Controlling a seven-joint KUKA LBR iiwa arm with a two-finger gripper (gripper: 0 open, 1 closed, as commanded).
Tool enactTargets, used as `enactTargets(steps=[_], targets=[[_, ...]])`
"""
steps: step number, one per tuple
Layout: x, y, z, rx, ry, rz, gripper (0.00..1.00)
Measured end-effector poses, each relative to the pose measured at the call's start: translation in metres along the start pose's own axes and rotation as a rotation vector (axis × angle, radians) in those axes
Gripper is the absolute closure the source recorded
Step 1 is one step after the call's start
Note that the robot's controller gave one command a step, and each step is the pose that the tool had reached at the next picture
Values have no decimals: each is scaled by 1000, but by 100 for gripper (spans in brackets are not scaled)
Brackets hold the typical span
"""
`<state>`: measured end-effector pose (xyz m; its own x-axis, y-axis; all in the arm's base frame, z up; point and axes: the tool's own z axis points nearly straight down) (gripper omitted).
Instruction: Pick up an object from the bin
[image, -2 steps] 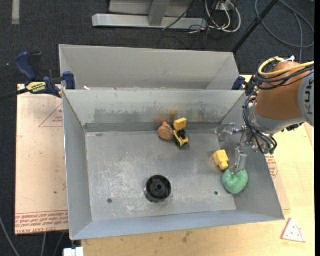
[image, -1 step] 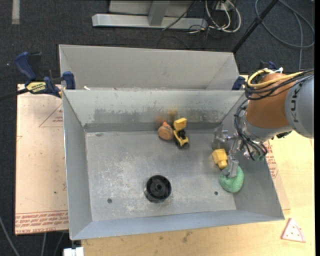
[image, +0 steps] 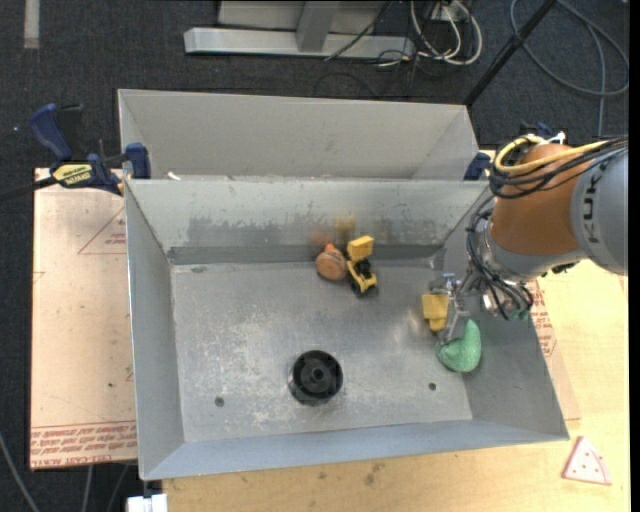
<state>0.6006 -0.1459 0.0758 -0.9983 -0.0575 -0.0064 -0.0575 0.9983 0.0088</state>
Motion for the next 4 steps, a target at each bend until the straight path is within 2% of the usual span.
enactTargets(steps=[2, 4], targets=[[0, 1, 0, 0, 0, -1, 100], [1, 1, -15, 5, 4, -3, 100]])
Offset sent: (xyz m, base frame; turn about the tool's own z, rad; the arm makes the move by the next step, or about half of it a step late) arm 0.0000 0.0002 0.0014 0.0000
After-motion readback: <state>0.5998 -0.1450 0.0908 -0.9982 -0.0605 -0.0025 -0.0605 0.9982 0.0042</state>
